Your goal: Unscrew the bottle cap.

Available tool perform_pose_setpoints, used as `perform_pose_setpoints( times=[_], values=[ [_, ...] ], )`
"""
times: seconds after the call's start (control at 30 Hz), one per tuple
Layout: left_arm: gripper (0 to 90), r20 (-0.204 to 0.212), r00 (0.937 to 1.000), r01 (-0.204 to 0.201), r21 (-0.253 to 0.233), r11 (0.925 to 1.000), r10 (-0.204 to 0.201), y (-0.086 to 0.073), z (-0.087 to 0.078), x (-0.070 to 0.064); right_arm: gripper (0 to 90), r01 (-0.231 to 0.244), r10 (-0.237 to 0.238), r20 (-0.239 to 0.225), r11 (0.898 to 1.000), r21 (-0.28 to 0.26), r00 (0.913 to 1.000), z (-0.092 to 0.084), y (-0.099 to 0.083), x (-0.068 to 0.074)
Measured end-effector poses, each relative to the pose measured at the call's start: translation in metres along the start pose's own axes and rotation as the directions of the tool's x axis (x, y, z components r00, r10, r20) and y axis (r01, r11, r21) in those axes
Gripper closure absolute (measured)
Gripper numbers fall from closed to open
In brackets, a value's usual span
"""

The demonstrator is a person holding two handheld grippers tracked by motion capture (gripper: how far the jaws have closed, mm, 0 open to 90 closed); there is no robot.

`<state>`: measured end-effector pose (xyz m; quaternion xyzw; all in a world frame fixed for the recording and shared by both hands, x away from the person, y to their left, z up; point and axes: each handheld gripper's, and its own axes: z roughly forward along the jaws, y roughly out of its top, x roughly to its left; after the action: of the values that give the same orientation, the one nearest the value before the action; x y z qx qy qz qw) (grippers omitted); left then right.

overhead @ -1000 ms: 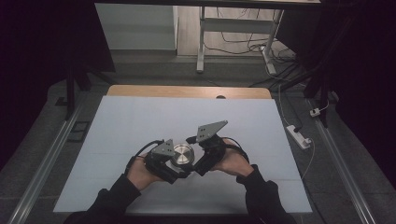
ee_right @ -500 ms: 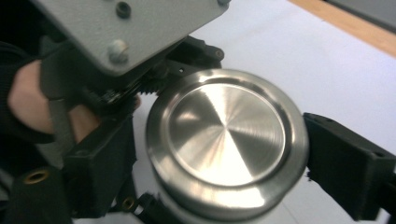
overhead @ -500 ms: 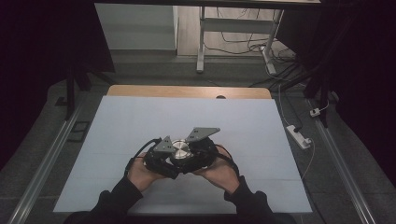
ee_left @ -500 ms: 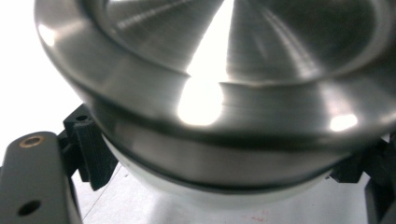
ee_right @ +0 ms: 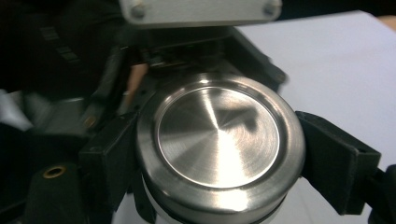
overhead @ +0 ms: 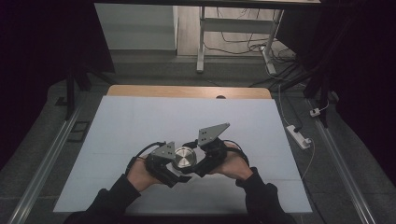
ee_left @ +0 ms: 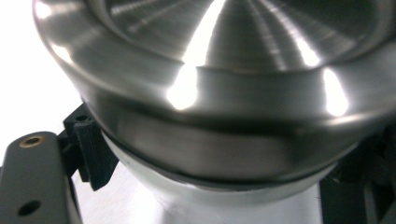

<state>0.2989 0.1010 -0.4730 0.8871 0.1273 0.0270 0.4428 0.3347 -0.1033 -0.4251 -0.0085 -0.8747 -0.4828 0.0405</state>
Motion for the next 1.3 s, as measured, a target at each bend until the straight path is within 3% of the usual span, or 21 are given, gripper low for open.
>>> perform_pose_setpoints(
  times=[0.03,0.1,0.2,0.23,0.27,0.33,0.4,0.53,0.63,0.67,0.7,0.77,0.83,0.87,0.97,1.0,1.03,1.13,1.17,1.23,1.3],
  values=[
    [15.4,0.021,0.9998,-0.006,-0.009,0.9999,0.006,0.001,0.002,-0.002,17.8,0.014,-0.014,-0.024,1.000,-0.007,0.9996,-0.002,-0.002,-0.001],
    [15.4,0.018,0.9998,-0.008,-0.008,0.9999,0.008,0.001,0.002,-0.003,17.2,0.011,-0.011,-0.045,1.000,-0.011,0.9989,-0.003,-0.003,-0.002],
    [15.4,-0.036,0.9992,0.018,-0.004,0.9998,-0.018,0.001,-0.001,0.000,6.0,-0.035,0.035,0.005,0.999,0.017,0.9994,-0.001,0.000,0.000],
    [15.4,-0.036,0.9992,0.018,-0.004,0.9998,-0.018,0.001,-0.001,0.000,3.7,-0.060,0.060,0.028,0.998,0.028,0.9978,-0.002,0.002,0.001],
    [15.4,-0.080,0.9947,0.062,-0.018,0.9979,-0.063,-0.001,-0.003,0.003,1.6,-0.082,0.080,0.068,0.996,0.037,0.9945,-0.003,0.004,0.002],
    [15.4,-0.124,0.9874,0.096,-0.022,0.9951,-0.098,-0.003,-0.005,0.007,1.0,-0.132,0.124,0.154,0.991,0.037,0.9802,-0.005,0.008,0.004],
    [15.4,-0.160,0.9793,0.122,-0.021,0.9923,-0.124,-0.005,-0.006,0.009,1.1,-0.167,0.153,0.257,0.985,0.036,0.9543,-0.004,0.011,0.007],
    [15.4,-0.192,0.9709,0.143,-0.014,0.9897,-0.143,-0.005,-0.005,0.009,5.0,-0.200,0.181,0.371,0.980,0.015,0.9108,0.009,0.015,0.014],
    [15.4,-0.198,0.9698,0.144,-0.010,0.9896,-0.143,-0.004,-0.003,0.007,6.1,-0.208,0.189,0.378,0.978,0.010,0.9061,0.016,0.016,0.018],
    [15.4,-0.197,0.9707,0.139,-0.006,0.9903,-0.137,-0.003,-0.002,0.006,6.5,-0.207,0.185,0.396,0.978,0.013,0.8995,0.020,0.016,0.020],
    [15.4,-0.196,0.9718,0.133,-0.001,0.9911,-0.131,-0.003,-0.001,0.005,11.8,-0.194,0.169,0.430,0.981,0.015,0.8869,0.026,0.017,0.025],
    [15.4,-0.196,0.9722,0.130,-0.001,0.9915,-0.127,-0.002,-0.001,0.004,17.7,-0.186,0.161,0.442,0.982,0.014,0.8824,0.028,0.017,0.027],
    [15.4,-0.176,0.9771,0.121,-0.002,0.9926,-0.120,-0.002,-0.002,0.003,18.0,-0.172,0.149,0.433,0.985,0.015,0.8892,0.026,0.017,0.027],
    [15.4,-0.159,0.9809,0.112,-0.002,0.9937,-0.111,-0.001,-0.003,0.003,18.1,-0.173,0.150,0.416,0.985,0.018,0.8971,0.025,0.017,0.027],
    [15.4,-0.130,0.9864,0.101,-0.007,0.9948,-0.101,-0.001,-0.004,0.003,18.1,-0.143,0.127,0.344,0.990,0.019,0.9302,0.018,0.015,0.023],
    [15.4,-0.084,0.9939,0.071,-0.005,0.9975,-0.071,-0.001,-0.005,0.003,18.1,-0.128,0.116,0.308,0.992,0.017,0.9444,0.016,0.014,0.021],
    [15.4,-0.060,0.9969,0.051,-0.008,0.9987,-0.052,0.000,-0.006,0.003,18.2,-0.117,0.110,0.262,0.993,0.013,0.9587,0.013,0.013,0.019],
    [15.4,0.007,1.0000,0.003,-0.013,0.9999,-0.003,0.001,-0.006,0.000,18.2,-0.052,0.052,0.112,0.999,0.001,0.9923,0.005,0.009,0.012],
    [15.4,0.027,0.9996,-0.010,-0.016,0.9998,0.010,0.002,-0.006,-0.001,18.1,-0.015,0.015,0.069,1.000,-0.003,0.9975,0.003,0.008,0.010],
    [15.4,0.039,0.9990,-0.021,-0.012,0.9997,0.022,0.002,-0.005,-0.003,18.2,0.044,-0.044,-0.003,0.999,-0.012,0.9990,0.001,0.004,0.008],
    [15.4,0.046,0.9984,-0.033,-0.007,0.9994,0.033,0.004,-0.002,-0.005,18.0,0.057,-0.058,-0.052,0.998,-0.024,0.9970,0.000,0.001,0.005]
  ],
)
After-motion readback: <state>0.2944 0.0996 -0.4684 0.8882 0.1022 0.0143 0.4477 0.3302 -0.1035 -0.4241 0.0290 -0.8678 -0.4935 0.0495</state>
